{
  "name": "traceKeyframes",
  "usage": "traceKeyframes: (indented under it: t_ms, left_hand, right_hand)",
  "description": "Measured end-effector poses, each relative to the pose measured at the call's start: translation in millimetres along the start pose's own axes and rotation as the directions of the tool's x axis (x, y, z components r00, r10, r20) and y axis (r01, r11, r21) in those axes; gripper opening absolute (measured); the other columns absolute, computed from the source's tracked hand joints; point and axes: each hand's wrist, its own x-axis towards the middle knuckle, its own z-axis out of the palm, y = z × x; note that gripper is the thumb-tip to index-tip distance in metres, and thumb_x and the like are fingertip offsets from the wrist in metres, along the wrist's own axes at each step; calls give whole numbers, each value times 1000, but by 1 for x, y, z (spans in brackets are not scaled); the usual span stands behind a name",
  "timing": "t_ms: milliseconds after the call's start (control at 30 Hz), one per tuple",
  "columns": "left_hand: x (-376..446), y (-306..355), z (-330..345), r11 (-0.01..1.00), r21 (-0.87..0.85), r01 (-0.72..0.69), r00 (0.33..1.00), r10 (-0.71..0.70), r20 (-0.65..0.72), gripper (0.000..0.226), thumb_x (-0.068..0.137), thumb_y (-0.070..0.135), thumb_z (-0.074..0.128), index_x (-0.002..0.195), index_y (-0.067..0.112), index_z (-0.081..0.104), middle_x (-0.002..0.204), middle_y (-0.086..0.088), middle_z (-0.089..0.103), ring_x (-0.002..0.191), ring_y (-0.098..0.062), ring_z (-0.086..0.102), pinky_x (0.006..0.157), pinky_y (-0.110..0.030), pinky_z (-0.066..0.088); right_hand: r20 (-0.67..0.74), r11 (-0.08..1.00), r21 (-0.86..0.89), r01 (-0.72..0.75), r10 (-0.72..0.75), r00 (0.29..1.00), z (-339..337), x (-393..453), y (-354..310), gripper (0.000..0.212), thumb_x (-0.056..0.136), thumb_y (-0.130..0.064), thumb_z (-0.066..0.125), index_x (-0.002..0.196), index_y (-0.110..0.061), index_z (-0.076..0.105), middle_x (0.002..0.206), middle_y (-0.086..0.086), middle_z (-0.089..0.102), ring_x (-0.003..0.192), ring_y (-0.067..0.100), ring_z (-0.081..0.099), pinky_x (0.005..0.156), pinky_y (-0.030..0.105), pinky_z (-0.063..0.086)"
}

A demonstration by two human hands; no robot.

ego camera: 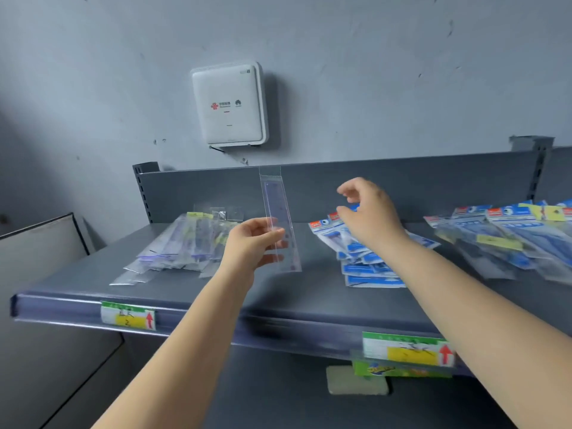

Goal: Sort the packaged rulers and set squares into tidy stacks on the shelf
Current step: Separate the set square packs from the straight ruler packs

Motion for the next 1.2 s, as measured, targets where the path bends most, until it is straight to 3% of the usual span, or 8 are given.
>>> traceKeyframes:
  t_ms: [267, 567, 667, 767, 833, 933, 1033, 1200]
  left_hand:
    - [48, 11, -104, 992, 123, -30, 998, 21, 67, 15, 84, -2, 65, 94, 9, 59, 73, -4, 66, 53, -9, 64, 46, -23, 53]
    - [92, 21, -193, 977, 202, -70, 997, 61, 50, 22, 82, -1, 67, 103, 0, 59, 75, -10, 67, 51, -11, 65, 55, -26, 58]
    - [104, 17, -207, 937, 335, -102, 995, 98, 29, 36, 81, 4, 70, 114, -2, 57, 83, -9, 64, 65, -17, 64, 60, -28, 58]
    - [113, 8, -218, 639, 745, -193, 968, 248, 38, 47, 84, 17, 67, 126, 9, 48, 108, -4, 54, 96, -20, 54, 76, -28, 43]
    - [113, 7, -220, 458, 855, -243, 941, 325, 93, 44, 88, 23, 61, 129, 12, 47, 119, -4, 53, 109, -24, 50, 83, -31, 41]
    - [108, 10, -209, 198, 928, -316, 902, 366, 228, 38, 91, 31, 52, 126, 17, 50, 118, -2, 55, 110, -26, 48, 87, -34, 38]
    - [101, 13, -189, 12, 934, -356, 867, 377, 325, 32, 92, 31, 48, 121, 17, 52, 115, 0, 56, 107, -25, 49, 83, -32, 34]
    - [87, 14, -142, -141, 903, -405, 831, 355, 428, 24, 91, 26, 48, 111, 16, 55, 105, 1, 57, 99, -24, 51, 74, -28, 24]
  right_hand:
    - [151, 1000, -16, 22, -19, 988, 112, 7, -74, 14, 85, -8, 59, 99, -11, 61, 90, -5, 58, 81, 13, 54, 61, 13, 38]
    - [238, 975, -214, 60, -7, 971, 193, 16, -112, 13, 86, -12, 55, 98, -15, 60, 89, -5, 56, 80, 15, 51, 77, 28, 47]
    - [264, 954, -288, 82, -3, 965, 209, 17, -123, 14, 88, -16, 53, 101, -17, 58, 96, -5, 57, 84, 16, 52, 75, 28, 46]
    - [304, 865, -468, 183, -36, 952, 215, 16, -128, 18, 91, -19, 47, 107, -16, 54, 103, -3, 55, 93, 19, 52, 69, 28, 39]
    - [326, 777, -575, 257, -71, 943, 215, 16, -127, 20, 93, -21, 44, 110, -16, 53, 105, -2, 55, 99, 20, 51, 70, 28, 34]
    - [352, 652, -681, 332, -106, 930, 209, 16, -126, 21, 94, -24, 41, 109, -15, 52, 108, -1, 56, 100, 22, 50, 71, 29, 32]
    - [338, 578, -743, 337, -111, 935, 194, 13, -124, 19, 93, -25, 42, 106, -15, 52, 106, 0, 55, 99, 23, 50, 71, 30, 31]
    - [311, 461, -832, 309, -74, 948, 151, 0, -111, 22, 95, -27, 42, 110, -14, 49, 111, 3, 53, 106, 24, 48, 74, 32, 28]
